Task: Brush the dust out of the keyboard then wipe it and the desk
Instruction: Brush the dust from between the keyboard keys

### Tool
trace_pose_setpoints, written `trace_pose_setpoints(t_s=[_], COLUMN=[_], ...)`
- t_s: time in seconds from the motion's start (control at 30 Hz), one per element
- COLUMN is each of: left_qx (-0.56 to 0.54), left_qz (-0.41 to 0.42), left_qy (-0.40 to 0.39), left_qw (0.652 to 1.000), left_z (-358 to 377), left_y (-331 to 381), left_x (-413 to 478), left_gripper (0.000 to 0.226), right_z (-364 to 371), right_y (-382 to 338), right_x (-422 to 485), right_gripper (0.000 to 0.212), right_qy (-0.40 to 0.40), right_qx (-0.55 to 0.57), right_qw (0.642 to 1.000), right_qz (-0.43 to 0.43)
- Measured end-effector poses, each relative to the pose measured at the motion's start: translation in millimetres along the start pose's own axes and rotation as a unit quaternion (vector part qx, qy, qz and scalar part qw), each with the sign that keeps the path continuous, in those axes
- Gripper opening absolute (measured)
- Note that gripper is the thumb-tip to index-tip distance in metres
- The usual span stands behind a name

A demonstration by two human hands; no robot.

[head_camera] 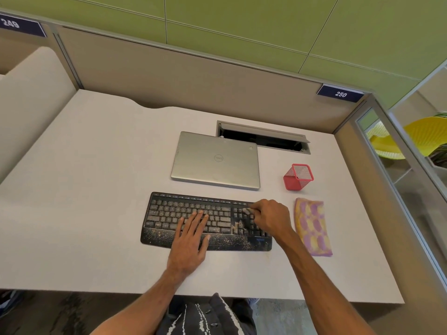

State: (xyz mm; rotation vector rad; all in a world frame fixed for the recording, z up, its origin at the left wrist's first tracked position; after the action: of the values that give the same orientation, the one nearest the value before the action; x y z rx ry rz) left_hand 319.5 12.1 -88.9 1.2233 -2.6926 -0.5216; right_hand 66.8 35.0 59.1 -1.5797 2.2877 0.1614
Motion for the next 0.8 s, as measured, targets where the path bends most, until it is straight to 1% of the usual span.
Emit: trace_pose_setpoints(t_s=[0.13, 0.23, 0.37, 0.47, 0.53, 0.6, 0.7, 0.8], left_qx=[-0.001, -0.001, -0.001, -0.002, -0.002, -0.002, 0.001, 0.003], left_qz=[0.004, 0.003, 0.002, 0.000, 0.000, -0.001, -0.002, -0.003], left_qy=[0.007, 0.007, 0.004, 0.004, 0.003, 0.002, 0.000, -0.003], left_qw=[1.000, 1.000, 1.000, 1.000, 1.000, 1.000, 1.000, 1.000], left_z=[-1.0, -1.1, -0.4, -0.7, -0.1, 0.0, 1.0, 1.8], left_y=[0.7, 0.9, 0.3, 0.4, 0.4, 0.0, -0.2, -0.6], left_x=[-0.1, 0.1, 0.0, 0.1, 0.0, -0.5, 0.6, 0.4], left_gripper=[0.068, 0.068, 0.068, 0.068, 0.068, 0.068, 0.068, 0.069], right_z=[18.8, 28.1, 21.7, 27.7, 31.9, 32.5, 24.6, 15.9], right_y=[-1.0, -10.0, -3.6, -2.6, -8.4, -12.8, -4.2, 9.3], right_x=[-7.1, -10.3, -10.8, -10.1, -8.4, -7.2, -7.0, -8.6], right_gripper=[0.023, 0.021, 0.017, 0.016, 0.014, 0.012, 0.013, 0.016], right_qy=[-0.031, -0.047, -0.048, -0.084, -0.094, -0.098, -0.090, -0.067], right_qx=[-0.013, 0.019, 0.010, 0.008, 0.027, 0.064, 0.115, 0.105], right_qw=[0.999, 0.998, 0.998, 0.995, 0.994, 0.992, 0.987, 0.988], right_qz=[0.027, 0.022, 0.047, 0.058, 0.053, 0.048, 0.070, 0.090])
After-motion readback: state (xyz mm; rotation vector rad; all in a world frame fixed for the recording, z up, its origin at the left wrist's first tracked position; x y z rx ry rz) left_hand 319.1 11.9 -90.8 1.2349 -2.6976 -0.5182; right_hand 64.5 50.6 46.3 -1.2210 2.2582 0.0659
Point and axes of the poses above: each hand's wrist, its own x-axis towards the middle knuckle, its own z-axis out of the palm, y = z × x, the point moved 10 cm from there along x, towards the middle knuckle, and after that the axes turned 11 degrees about -y, right-handed, at the moved point
